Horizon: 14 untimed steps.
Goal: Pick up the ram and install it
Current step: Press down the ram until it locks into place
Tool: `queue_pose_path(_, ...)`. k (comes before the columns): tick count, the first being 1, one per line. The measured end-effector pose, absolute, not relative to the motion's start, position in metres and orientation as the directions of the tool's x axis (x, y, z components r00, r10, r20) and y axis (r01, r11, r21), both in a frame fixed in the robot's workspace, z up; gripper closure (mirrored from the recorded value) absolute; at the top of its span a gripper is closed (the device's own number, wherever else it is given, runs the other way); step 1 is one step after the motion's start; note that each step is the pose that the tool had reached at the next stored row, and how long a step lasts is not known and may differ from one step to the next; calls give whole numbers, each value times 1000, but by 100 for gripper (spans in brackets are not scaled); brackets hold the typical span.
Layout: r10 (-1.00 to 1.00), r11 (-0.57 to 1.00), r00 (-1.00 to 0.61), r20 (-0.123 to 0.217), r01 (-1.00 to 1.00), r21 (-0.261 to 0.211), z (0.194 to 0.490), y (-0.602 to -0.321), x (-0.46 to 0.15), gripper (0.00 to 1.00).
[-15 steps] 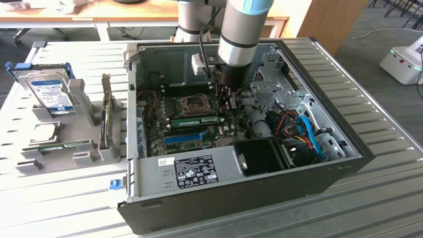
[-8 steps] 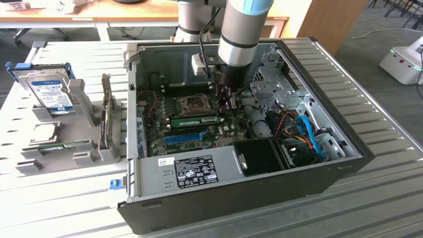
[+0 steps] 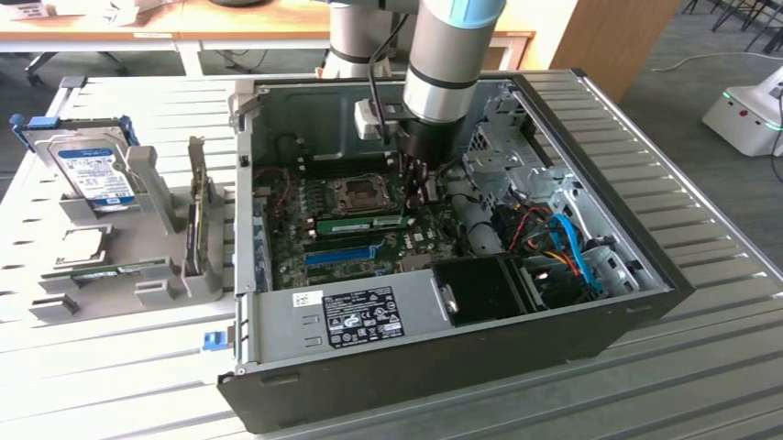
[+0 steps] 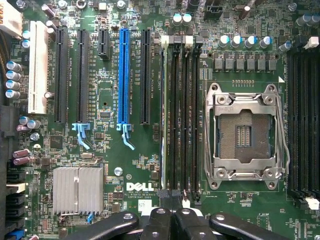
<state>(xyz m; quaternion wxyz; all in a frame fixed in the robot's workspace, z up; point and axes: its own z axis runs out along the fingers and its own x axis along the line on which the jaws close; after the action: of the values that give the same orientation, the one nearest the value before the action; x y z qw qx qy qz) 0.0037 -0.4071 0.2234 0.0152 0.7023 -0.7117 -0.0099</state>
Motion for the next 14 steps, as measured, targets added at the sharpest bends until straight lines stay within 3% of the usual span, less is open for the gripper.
queue_pose_path(14, -1000, 14, -13, 8, -999, 36, 230, -407, 4, 90)
